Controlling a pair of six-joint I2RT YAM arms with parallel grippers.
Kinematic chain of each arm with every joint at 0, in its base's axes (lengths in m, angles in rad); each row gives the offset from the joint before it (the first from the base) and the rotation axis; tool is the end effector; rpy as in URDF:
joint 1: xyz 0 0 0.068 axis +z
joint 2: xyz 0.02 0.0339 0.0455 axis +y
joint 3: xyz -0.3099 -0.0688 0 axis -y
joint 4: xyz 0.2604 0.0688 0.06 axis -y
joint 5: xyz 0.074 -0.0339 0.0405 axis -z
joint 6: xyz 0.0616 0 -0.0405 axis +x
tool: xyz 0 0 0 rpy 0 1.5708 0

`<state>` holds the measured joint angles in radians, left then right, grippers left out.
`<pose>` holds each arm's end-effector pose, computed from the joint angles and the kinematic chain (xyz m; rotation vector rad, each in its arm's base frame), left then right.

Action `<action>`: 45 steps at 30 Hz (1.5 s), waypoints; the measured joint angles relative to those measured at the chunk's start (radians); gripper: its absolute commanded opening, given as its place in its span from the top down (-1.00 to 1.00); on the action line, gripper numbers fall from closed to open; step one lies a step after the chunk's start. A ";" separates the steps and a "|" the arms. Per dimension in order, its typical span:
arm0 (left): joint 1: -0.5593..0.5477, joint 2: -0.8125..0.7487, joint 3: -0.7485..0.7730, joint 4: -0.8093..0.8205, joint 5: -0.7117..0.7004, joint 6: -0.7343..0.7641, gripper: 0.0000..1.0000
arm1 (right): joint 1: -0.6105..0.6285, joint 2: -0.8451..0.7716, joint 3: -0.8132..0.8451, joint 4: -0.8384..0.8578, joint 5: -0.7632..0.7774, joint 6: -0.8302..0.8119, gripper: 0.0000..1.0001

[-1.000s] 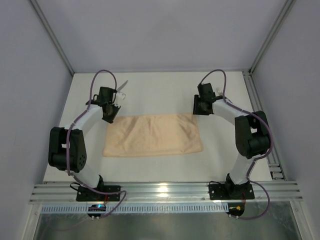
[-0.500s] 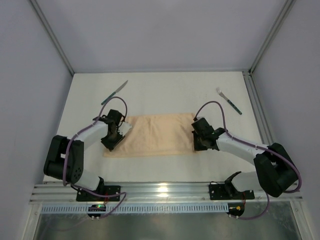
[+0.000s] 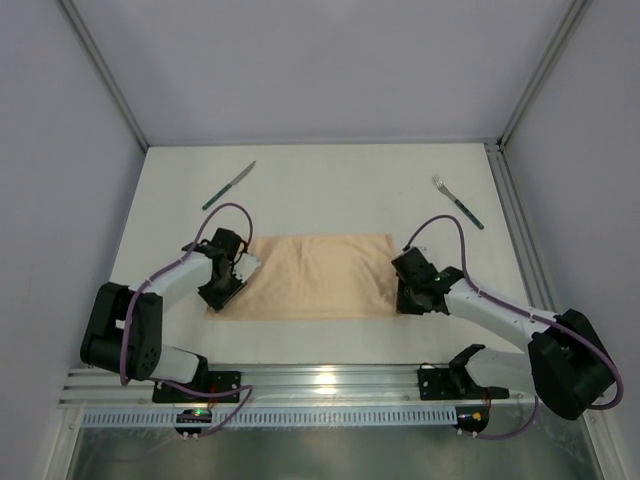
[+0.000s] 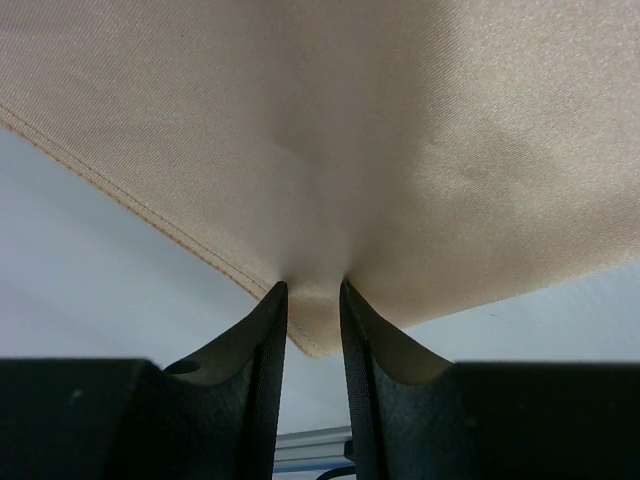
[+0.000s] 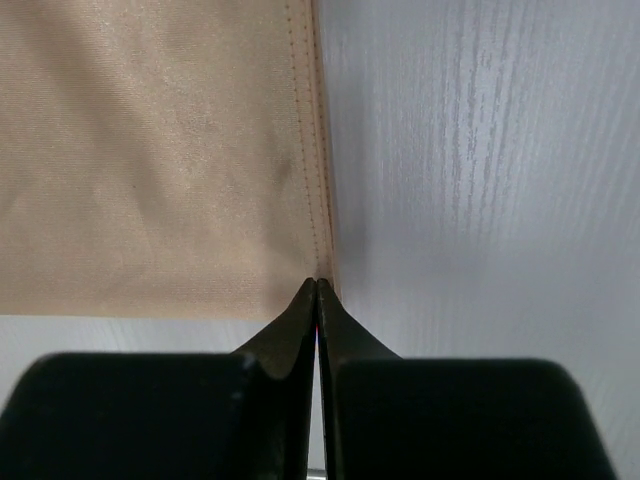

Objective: Fold the napkin into a case and place the utensils inside
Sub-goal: Smooth out the rectangle-folded napkin at the center of the board, then move the rectangle-folded napkin to the center of the board.

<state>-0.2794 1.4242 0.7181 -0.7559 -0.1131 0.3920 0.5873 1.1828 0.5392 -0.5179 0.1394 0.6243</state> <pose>0.2196 -0.0558 0.1624 0.9907 2.8678 0.1808 0.1719 0.1041 0.1682 0.0898 2.7212 0.1655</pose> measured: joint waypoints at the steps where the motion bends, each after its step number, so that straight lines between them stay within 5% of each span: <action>1: 0.000 0.000 0.000 0.000 0.000 0.001 0.42 | 0.000 0.002 0.013 -0.021 0.005 0.000 0.92; 7: 0.000 -0.047 0.008 -0.031 0.038 0.006 0.33 | 0.003 -0.042 0.117 -0.093 0.032 -0.030 0.93; 15: 0.000 -0.131 0.126 -0.048 0.085 -0.021 0.33 | 0.082 0.075 0.227 0.029 -0.011 -0.081 0.93; 23: 0.007 0.060 0.140 0.103 -0.056 -0.074 0.35 | -0.149 0.338 0.266 0.174 -0.069 -0.091 0.93; 37: 0.006 0.425 0.393 0.353 -0.267 -0.036 0.44 | -0.273 0.647 0.531 0.306 -0.149 -0.072 0.93; 45: 0.008 0.517 0.554 0.355 -0.216 -0.022 0.42 | -0.330 0.774 0.741 0.242 -0.120 -0.131 0.92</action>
<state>-0.2718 1.9411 1.2724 -0.4011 -0.3286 0.3702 0.2569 1.9564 1.2800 -0.2760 0.0193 0.4931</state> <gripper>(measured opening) 0.280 0.038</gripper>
